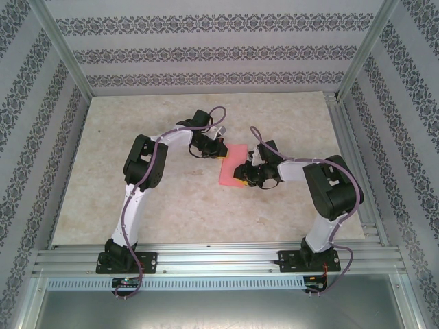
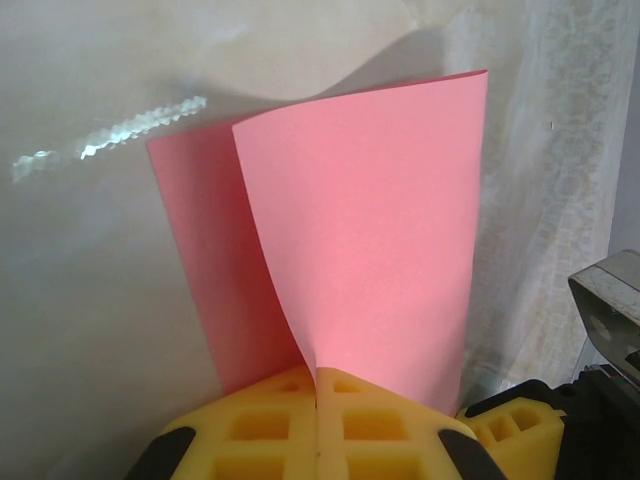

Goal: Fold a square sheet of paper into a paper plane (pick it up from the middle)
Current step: Fold the square sheet of paper in half at the center of the table.

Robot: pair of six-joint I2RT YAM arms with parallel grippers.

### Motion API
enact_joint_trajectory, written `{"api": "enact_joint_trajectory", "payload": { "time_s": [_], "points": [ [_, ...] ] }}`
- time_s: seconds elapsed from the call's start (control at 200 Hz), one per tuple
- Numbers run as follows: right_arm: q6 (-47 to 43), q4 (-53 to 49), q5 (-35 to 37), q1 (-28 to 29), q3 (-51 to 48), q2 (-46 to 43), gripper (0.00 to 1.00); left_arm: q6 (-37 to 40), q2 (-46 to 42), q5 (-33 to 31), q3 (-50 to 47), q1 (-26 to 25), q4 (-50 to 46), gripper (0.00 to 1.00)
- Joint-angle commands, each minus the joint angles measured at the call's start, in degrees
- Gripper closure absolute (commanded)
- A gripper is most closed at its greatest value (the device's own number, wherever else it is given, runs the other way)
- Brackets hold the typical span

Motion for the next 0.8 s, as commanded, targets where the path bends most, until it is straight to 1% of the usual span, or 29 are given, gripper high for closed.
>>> {"api": "enact_joint_trajectory", "payload": {
  "time_s": [0.0, 0.155, 0.24, 0.385, 0.465, 0.57, 0.649, 0.709, 0.794],
  "points": [
    [0.2, 0.4, -0.1, 0.7, -1.6, -3.2, 0.69, 1.6, 0.4, -1.0, 0.4, 0.1, -4.3, 0.94],
    [0.5, 1.1, -1.1, 0.8, -3.1, -4.7, 0.69, 1.3, 0.4, -0.8, 0.5, 0.1, -4.3, 0.94],
    [0.0, 0.5, -0.2, 0.8, -4.2, -3.8, 0.69, 1.5, 0.4, -0.8, 0.8, 0.0, -4.4, 0.94],
    [0.0, 2.1, -0.1, 0.8, -5.6, -0.6, 0.69, 1.3, 0.4, -0.8, 0.7, 0.0, -4.4, 0.93],
    [0.3, 2.7, -0.3, 0.8, -5.9, -0.2, 0.69, 1.3, 0.3, -0.8, 0.7, 0.0, -4.5, 0.94],
    [-0.2, 1.5, 0.2, 0.7, -5.4, -4.0, 0.68, 0.7, -0.2, -0.5, 0.5, 0.0, -4.3, 0.94],
    [-2.0, -2.4, 3.2, -0.1, -3.9, -9.1, 0.65, -1.1, -1.5, -0.3, -1.1, 0.0, -2.5, 0.94],
    [-4.0, -5.9, 5.1, -1.8, -2.3, -12.6, 0.61, -3.9, -3.1, 0.2, -3.3, 0.0, 0.6, 0.94],
    [-6.2, -9.3, 8.0, -4.9, -0.4, -16.1, 0.60, -6.9, -5.8, -0.6, -6.2, -0.1, 3.5, 0.92]
  ]
}}
